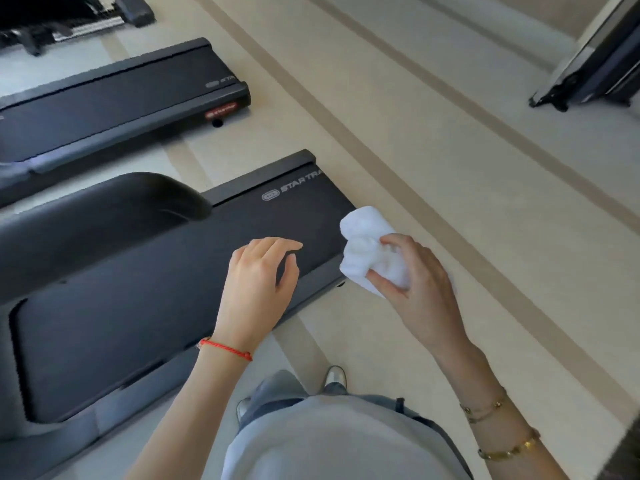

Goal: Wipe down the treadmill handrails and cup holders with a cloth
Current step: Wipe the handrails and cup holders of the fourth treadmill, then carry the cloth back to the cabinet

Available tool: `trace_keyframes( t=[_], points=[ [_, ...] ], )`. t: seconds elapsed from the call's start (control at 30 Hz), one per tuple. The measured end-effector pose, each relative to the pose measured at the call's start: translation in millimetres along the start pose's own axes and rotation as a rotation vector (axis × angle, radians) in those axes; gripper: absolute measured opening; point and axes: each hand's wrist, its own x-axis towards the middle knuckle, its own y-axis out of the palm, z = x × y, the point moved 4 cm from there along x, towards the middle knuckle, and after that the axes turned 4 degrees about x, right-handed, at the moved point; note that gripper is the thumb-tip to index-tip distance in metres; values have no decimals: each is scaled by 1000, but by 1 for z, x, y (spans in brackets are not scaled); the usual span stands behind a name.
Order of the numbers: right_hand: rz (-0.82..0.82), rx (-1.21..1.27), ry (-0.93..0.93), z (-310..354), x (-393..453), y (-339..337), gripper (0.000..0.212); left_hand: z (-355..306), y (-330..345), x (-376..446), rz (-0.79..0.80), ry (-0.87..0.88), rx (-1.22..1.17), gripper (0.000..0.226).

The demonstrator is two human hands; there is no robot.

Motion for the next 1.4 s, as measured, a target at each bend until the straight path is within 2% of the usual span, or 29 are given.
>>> trace_keyframes(
  t=[0.27, 0.53, 1.13, 1.4],
  points=[
    [-66, -14, 225, -77, -3, -49, 40, -51, 63, 50, 119, 95, -19, 19],
    [-121, -1, 387, -159, 55, -72, 40, -80, 135, 150, 191, 157, -60, 20],
    [-228, -32, 460, -348, 346, -193, 42, -202, 288, 499, 257, 274, -111, 22],
    [-202, -41, 436, -448, 470, -234, 43, -246, 374, 626, 238, 272, -123, 22]
  ],
)
